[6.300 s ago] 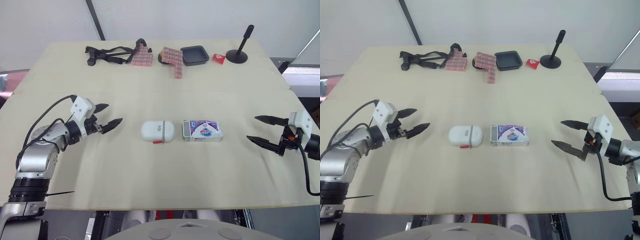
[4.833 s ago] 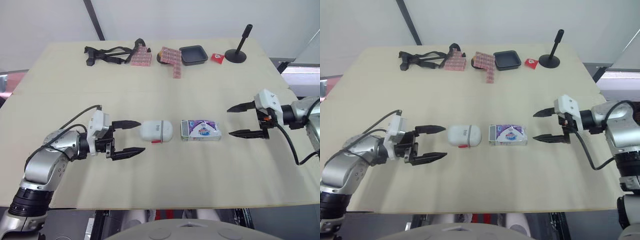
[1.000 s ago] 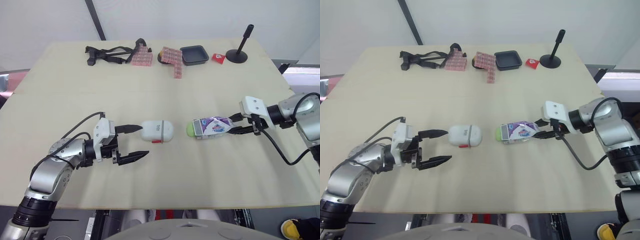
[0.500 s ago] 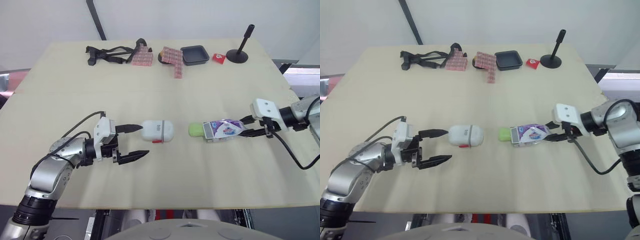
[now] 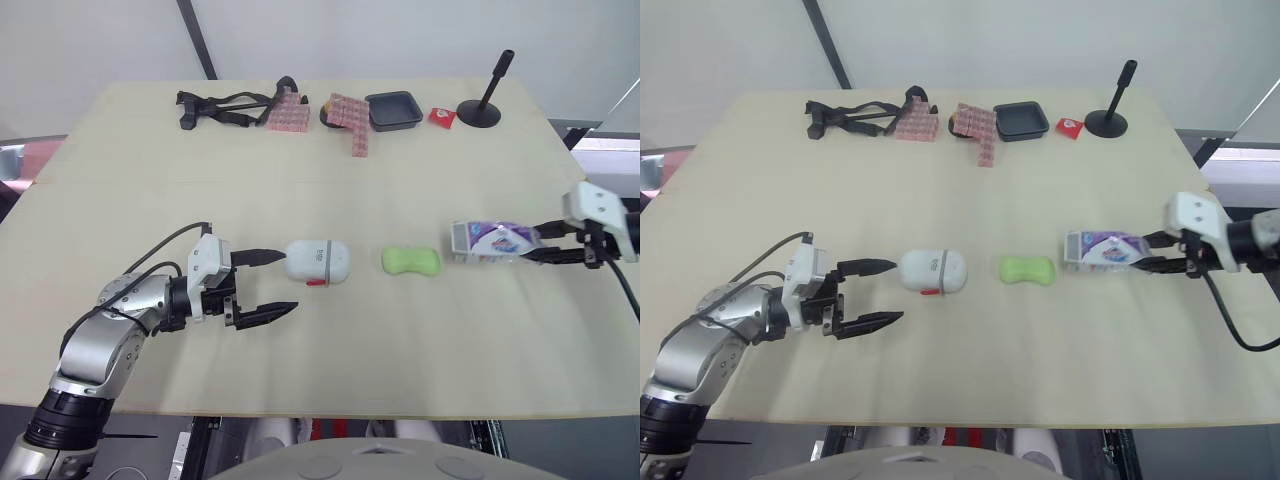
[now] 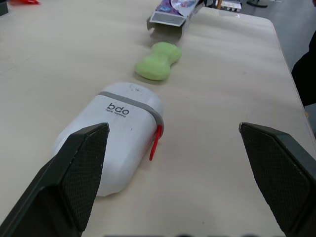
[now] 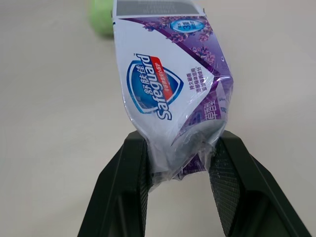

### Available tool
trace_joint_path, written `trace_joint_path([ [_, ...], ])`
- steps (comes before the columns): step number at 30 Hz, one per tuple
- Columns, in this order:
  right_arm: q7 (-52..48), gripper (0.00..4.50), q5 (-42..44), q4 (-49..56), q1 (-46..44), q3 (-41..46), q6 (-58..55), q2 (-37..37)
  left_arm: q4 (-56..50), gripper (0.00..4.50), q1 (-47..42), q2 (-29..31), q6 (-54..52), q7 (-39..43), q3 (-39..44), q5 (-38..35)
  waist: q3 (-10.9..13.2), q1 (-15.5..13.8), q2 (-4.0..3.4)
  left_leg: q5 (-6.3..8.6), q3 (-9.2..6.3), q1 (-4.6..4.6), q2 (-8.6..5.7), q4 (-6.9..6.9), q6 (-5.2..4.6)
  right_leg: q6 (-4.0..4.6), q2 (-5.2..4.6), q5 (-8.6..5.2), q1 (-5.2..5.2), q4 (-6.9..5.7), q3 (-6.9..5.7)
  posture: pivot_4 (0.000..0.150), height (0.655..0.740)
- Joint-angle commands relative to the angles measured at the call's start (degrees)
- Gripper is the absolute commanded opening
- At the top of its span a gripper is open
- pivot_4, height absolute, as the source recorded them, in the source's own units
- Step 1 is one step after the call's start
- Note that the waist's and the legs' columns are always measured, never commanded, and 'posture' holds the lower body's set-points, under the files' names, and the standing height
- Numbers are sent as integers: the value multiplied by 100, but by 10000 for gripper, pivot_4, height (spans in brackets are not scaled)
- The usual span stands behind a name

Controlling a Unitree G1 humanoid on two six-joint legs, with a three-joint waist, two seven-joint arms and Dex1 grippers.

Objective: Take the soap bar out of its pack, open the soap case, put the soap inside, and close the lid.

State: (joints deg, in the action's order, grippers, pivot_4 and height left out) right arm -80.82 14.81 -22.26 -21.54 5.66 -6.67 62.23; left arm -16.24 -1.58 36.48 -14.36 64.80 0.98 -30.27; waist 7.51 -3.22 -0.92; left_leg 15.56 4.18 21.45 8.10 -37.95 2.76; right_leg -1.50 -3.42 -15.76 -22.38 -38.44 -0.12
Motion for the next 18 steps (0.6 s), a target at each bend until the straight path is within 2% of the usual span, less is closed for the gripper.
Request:
trace_joint_path([
  [1, 812, 16905, 454, 246, 235, 791, -718, -225, -51, 45000, 0, 50, 97, 28, 50, 1, -5, -15, 8, 0, 2, 1, 4, -1, 1, 0, 2, 0, 0, 0, 0, 1500, 7400],
  [7, 2779, 16905, 847, 1439, 914, 1638, -2109, -1242, -66, 45000, 40, 54, 116, 26, 73, 22, -15, -66, 10, -15, 23, -3, 32, -4, 28, -1, 19, 0, -4, -1, -1, 1500, 7400],
  [13, 5370, 16905, 689, 2699, 975, 2111, -3816, -2442, -99, 45000, 4, 12, 72, 32, 124, -85, -19, -74, 4, -34, 29, -6, 37, 6, 62, -24, 26, 14, -16, -7, 5, 1500, 7400],
  [18, 6467, 16905, 788, 3416, 825, 2307, -4892, -3056, -123, 45000, -12, 18, 88, 113, 125, -171, -19, -70, 3, -43, 31, -10, 34, 21, 81, -28, 25, 16, -16, -5, 6, 1500, 7400],
])
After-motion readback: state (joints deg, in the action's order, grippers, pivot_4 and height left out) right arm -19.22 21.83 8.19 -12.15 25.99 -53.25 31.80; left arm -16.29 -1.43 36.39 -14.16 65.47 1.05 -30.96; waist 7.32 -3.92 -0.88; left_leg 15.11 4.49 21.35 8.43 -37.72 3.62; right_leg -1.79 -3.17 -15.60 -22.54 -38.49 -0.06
